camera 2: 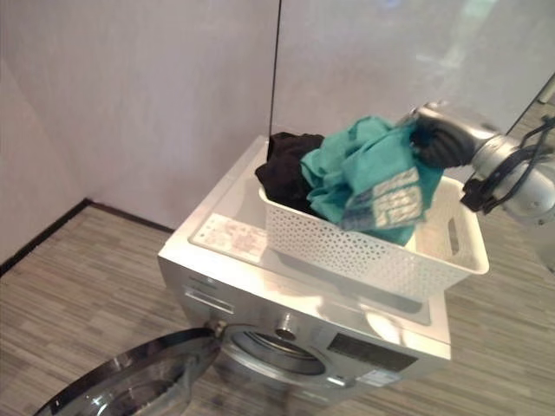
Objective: Grab the laundry basket,head to the washer,open it,put in the laundry and shut it.
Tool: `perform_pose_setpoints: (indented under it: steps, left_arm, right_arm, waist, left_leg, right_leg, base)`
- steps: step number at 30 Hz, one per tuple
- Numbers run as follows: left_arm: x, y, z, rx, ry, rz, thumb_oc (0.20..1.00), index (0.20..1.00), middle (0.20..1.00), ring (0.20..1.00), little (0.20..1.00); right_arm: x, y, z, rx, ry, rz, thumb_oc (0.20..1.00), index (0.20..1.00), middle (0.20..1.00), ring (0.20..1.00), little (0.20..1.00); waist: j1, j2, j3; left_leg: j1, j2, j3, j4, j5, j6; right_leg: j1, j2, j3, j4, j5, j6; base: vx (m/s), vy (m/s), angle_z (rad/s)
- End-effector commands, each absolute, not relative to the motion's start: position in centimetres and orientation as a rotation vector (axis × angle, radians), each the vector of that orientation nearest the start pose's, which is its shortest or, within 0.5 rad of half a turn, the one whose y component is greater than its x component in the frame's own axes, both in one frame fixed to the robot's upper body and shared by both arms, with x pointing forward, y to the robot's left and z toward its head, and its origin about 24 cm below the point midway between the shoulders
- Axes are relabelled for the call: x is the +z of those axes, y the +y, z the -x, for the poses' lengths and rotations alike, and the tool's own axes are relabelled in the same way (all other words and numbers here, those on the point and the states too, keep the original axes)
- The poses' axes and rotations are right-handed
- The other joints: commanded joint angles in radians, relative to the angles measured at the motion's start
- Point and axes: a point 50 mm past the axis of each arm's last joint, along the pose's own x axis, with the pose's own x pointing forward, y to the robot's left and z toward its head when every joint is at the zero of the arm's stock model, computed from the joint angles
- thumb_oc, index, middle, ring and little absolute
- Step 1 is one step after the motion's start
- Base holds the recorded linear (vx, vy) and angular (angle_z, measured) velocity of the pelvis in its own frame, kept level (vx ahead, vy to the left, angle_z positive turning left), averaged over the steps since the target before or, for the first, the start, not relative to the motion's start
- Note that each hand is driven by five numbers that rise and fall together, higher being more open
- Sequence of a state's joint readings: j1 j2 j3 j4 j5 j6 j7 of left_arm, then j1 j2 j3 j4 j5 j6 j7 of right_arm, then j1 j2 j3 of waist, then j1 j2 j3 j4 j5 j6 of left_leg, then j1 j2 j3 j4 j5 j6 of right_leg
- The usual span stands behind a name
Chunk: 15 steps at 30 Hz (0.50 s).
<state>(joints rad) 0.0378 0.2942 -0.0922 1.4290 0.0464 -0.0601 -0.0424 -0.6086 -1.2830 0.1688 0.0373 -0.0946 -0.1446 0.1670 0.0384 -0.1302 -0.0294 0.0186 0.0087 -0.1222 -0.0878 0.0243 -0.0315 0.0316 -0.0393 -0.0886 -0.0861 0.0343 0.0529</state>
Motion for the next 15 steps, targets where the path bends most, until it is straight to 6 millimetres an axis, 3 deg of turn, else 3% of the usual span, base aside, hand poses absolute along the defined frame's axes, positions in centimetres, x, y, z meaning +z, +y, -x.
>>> perform_pose_setpoints:
  steps: [1,3,5,7,8,9,11,13,15]
  left_arm:
    - [-16.4,26.5,-2.6,0.042,1.462,-0.386,1.000,1.000,1.000,1.000,1.000]
    - [-16.4,26.4,-2.8,0.039,1.455,-0.397,1.000,1.000,1.000,1.000,1.000]
    - [-16.3,26.6,-3.2,0.052,1.437,-0.418,1.000,1.000,1.000,1.000,1.000]
    - [-16.3,26.4,-3.6,0.060,1.425,-0.413,1.000,1.000,1.000,1.000,1.000]
    - [-16.2,26.7,-3.9,0.071,1.411,-0.431,1.000,1.000,1.000,1.000,1.000]
    - [-16.3,26.5,-4.0,0.071,1.410,-0.424,1.000,1.000,1.000,1.000,1.000]
    - [-16.4,25.9,-4.6,0.066,1.380,-0.437,1.000,1.000,1.000,1.000,1.000]
    - [-16.4,25.8,-4.7,0.069,1.372,-0.434,1.000,1.000,1.000,1.000,1.000]
    - [-16.4,25.5,-5.1,0.070,1.352,-0.439,1.000,1.000,1.000,1.000,1.000]
  right_arm:
    - [35.6,-28.8,-28.5,-0.306,-0.692,1.313,0.200,0.200,0.200,0.200,0.200]
    - [36.1,-29.4,-28.6,-0.366,-0.729,1.224,0.200,0.200,0.200,0.200,0.200]
    - [38.1,-30.5,-29.2,-0.490,-0.797,0.990,0.200,0.200,0.200,0.200,0.200]
    - [39.2,-30.1,-29.6,-0.508,-0.836,0.929,0.200,0.200,0.200,0.200,0.200]
    - [40.9,-29.9,-29.5,-0.543,-0.887,0.849,0.200,0.200,0.200,0.200,0.200]
    - [41.2,-29.7,-29.6,-0.539,-0.893,0.851,0.200,0.200,0.200,0.200,0.200]
    - [43.5,-29.4,-29.2,-0.597,-0.980,0.718,0.200,0.200,0.200,0.200,0.200]
    - [44.3,-29.0,-29.1,-0.599,-1.012,0.676,0.200,0.200,0.200,0.200,0.200]
    - [45.8,-28.3,-28.5,-0.609,-1.112,0.526,0.200,0.200,0.200,0.200,0.200]
  waist:
    - [0.033,-0.055,-0.064]
    - [0.036,-0.055,-0.065]
    - [0.049,-0.061,-0.068]
    - [0.050,-0.057,-0.067]
    - [0.057,-0.065,-0.070]
    - [0.054,-0.059,-0.069]
    - [0.063,-0.068,-0.070]
    - [0.064,-0.065,-0.069]
    - [0.071,-0.065,-0.067]
  left_leg:
    - [-0.026,0.026,0.016,0.000,-0.030,-0.001]
    - [-0.026,0.025,0.015,0.000,-0.031,0.000]
    - [-0.025,0.026,0.013,0.000,-0.031,0.000]
    - [-0.023,0.026,0.013,0.000,-0.032,0.000]
    - [-0.022,0.027,0.012,0.000,-0.033,0.000]
    - [-0.021,0.027,0.012,0.000,-0.033,0.000]
    - [-0.022,0.025,0.008,0.000,-0.033,0.000]
    - [-0.023,0.024,0.005,0.000,-0.032,0.001]
    - [-0.025,0.023,-0.001,0.000,-0.032,0.002]
  right_leg:
    - [0.031,-0.073,0.011,0.017,-0.048,0.079]
    - [0.031,-0.072,0.013,0.015,-0.048,0.078]
    - [0.034,-0.071,0.012,0.015,-0.049,0.076]
    - [0.035,-0.070,0.013,0.015,-0.049,0.075]
    - [0.037,-0.069,0.013,0.015,-0.050,0.074]
    - [0.037,-0.069,0.014,0.015,-0.050,0.074]
    - [0.040,-0.067,0.008,0.014,-0.051,0.073]
    - [0.041,-0.067,0.006,0.014,-0.051,0.073]
    - [0.041,-0.066,0.001,0.017,-0.053,0.073]
  base:
    - [0.00,0.000,0.00]
    - [0.01,-0.010,-0.05]
    - [0.01,-0.006,-0.03]
    - [0.01,-0.008,-0.07]
    - [0.00,0.000,0.00]
    - [0.02,-0.013,0.04]
    - [0.00,0.000,0.00]
    - [0.01,-0.002,0.05]
    - [0.02,-0.002,0.09]
